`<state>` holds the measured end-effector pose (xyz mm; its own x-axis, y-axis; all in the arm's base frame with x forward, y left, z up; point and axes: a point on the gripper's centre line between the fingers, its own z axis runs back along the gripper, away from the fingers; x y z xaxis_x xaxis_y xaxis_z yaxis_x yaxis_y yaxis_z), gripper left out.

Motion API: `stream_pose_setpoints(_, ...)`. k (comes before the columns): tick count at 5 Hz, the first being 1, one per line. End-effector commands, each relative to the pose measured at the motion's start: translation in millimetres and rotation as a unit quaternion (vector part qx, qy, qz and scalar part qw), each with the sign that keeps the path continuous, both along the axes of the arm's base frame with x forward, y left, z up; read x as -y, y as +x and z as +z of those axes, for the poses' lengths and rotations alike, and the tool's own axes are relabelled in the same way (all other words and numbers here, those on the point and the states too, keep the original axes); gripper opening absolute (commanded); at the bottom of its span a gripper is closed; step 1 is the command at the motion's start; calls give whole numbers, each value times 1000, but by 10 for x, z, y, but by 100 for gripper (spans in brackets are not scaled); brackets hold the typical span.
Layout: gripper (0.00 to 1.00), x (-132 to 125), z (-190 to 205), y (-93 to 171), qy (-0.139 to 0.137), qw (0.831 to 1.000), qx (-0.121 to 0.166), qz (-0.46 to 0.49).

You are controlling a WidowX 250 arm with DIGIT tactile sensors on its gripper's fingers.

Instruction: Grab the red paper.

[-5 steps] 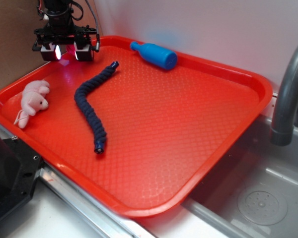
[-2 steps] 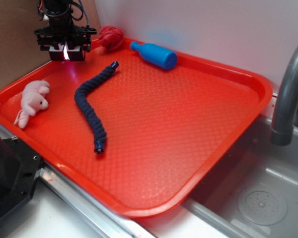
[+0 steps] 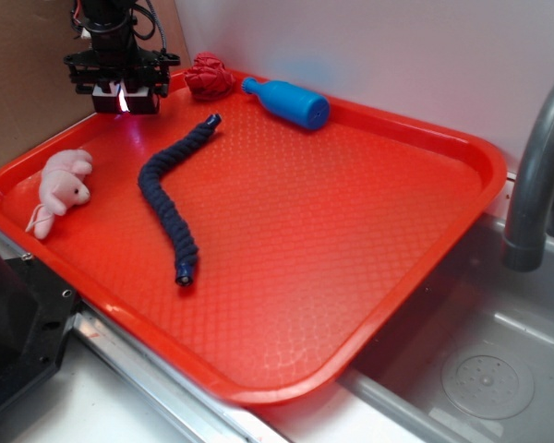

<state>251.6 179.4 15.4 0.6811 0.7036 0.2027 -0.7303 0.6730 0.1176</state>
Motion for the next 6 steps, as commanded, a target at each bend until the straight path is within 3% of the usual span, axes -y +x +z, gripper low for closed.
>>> stream_pose_setpoints(1,0,162,128,-266,-17,999,-13,-26)
stream_pose_setpoints(2,72,242,433,-310,-46,998,29,-38)
stream_pose_setpoints(3,100,279,651,-245,-59,995,62,-53)
stream_pose_setpoints(4,100,331,782,-112,-74,993,69,-63)
stream_pose_setpoints(6,100,520,741,96,-78,992,55,-77)
